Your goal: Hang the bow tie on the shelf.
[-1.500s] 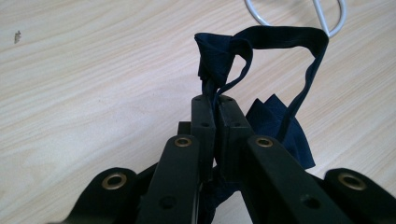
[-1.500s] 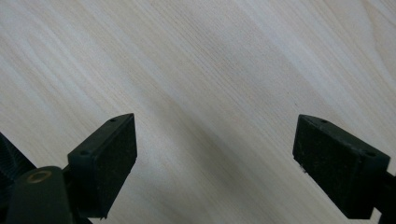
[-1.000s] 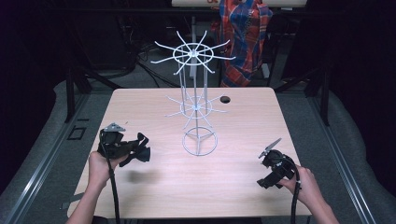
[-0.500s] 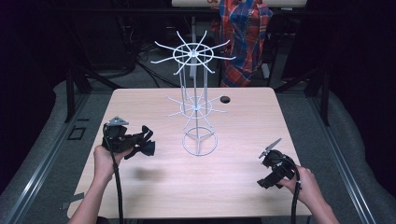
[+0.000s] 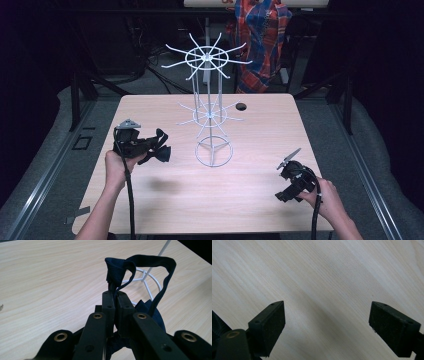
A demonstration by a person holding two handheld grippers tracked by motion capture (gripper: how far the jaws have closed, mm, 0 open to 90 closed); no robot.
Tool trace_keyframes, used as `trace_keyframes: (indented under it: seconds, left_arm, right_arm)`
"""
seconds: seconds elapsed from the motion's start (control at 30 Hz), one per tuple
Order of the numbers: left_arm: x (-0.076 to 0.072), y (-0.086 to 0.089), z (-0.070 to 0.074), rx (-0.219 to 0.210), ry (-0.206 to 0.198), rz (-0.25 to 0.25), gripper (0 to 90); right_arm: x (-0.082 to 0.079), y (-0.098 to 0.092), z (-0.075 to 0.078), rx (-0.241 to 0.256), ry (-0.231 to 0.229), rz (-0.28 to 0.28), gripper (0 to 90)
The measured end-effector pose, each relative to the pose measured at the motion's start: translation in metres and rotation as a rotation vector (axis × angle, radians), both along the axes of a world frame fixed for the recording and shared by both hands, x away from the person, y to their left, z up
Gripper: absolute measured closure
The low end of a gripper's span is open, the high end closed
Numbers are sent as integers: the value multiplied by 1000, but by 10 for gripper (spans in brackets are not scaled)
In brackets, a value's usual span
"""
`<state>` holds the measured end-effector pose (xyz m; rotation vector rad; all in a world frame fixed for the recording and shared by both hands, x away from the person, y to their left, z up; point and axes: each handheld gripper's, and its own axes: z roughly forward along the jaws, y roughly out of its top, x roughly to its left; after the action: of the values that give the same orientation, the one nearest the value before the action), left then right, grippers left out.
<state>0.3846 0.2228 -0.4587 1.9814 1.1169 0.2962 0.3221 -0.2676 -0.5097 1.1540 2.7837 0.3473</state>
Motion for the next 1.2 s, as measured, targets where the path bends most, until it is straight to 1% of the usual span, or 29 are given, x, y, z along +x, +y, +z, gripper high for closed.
trace_keyframes:
  seconds: [0.03, 0.1, 0.33, 0.4, 0.5, 0.57, 0.63, 0.73, 0.8, 0.93, 1.0, 1.2]
  left_arm:
    - [0, -1, 0, -9, -2, 1, 862]
    - [1, -2, 0, -12, -4, 2, 862]
    - [5, -4, 6, -43, -16, -3, 862]
    - [6, -5, 7, -43, -25, -1, 862]
    - [6, -5, 9, -48, -25, -2, 862]
    - [6, -4, 11, -54, -32, -1, 862]
    - [6, -5, 12, -71, -39, 3, 862]
    - [7, -6, 15, -86, -43, -7, 862]
    - [7, -7, 16, -87, -44, -14, 862]
    - [7, -9, 19, -108, -53, -12, 863]
    - [7, -10, 20, -116, -55, -13, 863]
    - [8, -13, 22, -123, -58, -18, 863]
  right_arm:
    - [0, 0, 0, 1, 0, 0, 135]
    - [0, 0, 0, 3, 1, 1, 134]
    - [0, -1, 0, 5, 1, -2, 134]
    - [0, 0, -1, 5, 2, -4, 134]
    - [0, 0, -1, 5, 2, -5, 134]
    - [0, 0, -1, 6, 2, -4, 134]
    - [0, 0, -1, 6, 1, -5, 134]
    - [0, -1, -1, 6, 3, -6, 135]
    - [0, -1, -1, 5, 2, -6, 134]
    - [0, -1, -1, 9, 2, -9, 135]
    - [1, -1, -1, 2, 3, -6, 135]
    - [0, -1, -1, 4, 3, -8, 135]
